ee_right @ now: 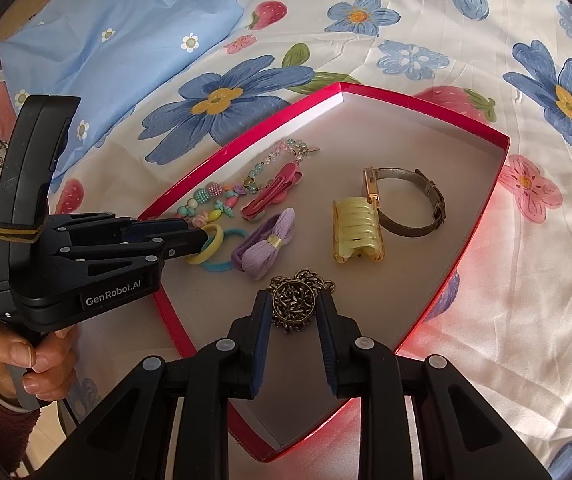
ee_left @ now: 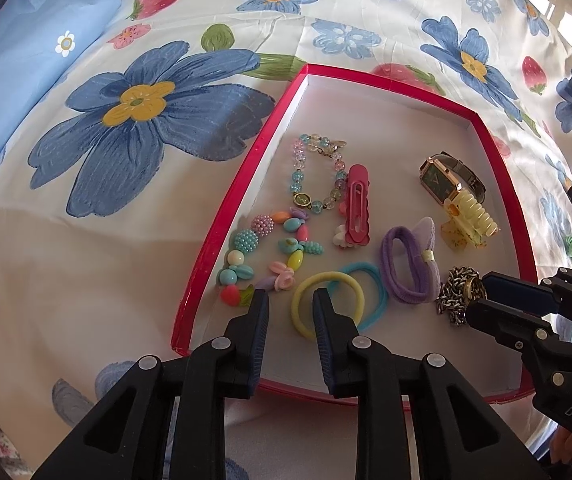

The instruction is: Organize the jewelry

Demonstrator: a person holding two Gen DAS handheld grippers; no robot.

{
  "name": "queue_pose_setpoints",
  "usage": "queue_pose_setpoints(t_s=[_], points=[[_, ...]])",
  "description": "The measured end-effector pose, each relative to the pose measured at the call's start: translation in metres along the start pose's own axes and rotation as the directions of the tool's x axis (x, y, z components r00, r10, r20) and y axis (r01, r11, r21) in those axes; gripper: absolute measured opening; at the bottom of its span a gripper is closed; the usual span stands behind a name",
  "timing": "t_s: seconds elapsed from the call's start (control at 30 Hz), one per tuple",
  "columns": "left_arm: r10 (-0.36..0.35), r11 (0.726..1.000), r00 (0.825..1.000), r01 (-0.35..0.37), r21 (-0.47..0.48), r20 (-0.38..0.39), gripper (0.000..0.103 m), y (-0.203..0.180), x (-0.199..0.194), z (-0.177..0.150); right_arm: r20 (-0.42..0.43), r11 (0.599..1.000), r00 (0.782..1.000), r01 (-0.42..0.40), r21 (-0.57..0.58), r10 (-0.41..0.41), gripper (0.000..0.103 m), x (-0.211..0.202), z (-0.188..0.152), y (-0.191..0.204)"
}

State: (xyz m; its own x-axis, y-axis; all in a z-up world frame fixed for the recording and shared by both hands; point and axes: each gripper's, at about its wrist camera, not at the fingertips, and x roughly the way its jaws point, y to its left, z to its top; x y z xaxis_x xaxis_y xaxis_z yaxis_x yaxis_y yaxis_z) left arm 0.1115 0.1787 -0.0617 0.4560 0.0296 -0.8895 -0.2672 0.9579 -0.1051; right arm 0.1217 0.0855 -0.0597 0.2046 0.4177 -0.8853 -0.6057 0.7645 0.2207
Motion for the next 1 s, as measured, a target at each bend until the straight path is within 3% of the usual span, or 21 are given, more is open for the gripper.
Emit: queue_pose_setpoints(t_s=[0.47, 0.57, 0.73, 1.0], points=[[-0.003, 1.0, 1.0, 0.003, -0.018, 0.009, 0.036, 0.004, -0.008, -0.003, 0.012, 1.0, 1.0, -0.008, 0.012, 0.008, 0.034, -0.006, -0.001, 0.0], [-0.002, 1.0, 1.0, 0.003, -0.019, 0.012, 0.041, 0.004, -0.01, -0.003, 0.015, 1.0, 1.0, -0.012, 0.017, 0.012, 0.038, -0.008, -0.002, -0.001], [-0.02, 0.999, 0.999, 0.021, -0.036, 0.028, 0.06, 0.007, -0.02, -0.004, 0.038, 1.0, 0.999, -0.02, 0.022, 0.019, 0.048, -0.015, -0.003, -0.001], [-0.065, 0.994, 0.995, 0.071, -0.083, 0.072, 0.075, 0.018, -0.041, -0.01, 0.082, 0.999, 0.996, -0.039, 0.028, 0.037, 0.063, -0.032, -0.009, -0.006]])
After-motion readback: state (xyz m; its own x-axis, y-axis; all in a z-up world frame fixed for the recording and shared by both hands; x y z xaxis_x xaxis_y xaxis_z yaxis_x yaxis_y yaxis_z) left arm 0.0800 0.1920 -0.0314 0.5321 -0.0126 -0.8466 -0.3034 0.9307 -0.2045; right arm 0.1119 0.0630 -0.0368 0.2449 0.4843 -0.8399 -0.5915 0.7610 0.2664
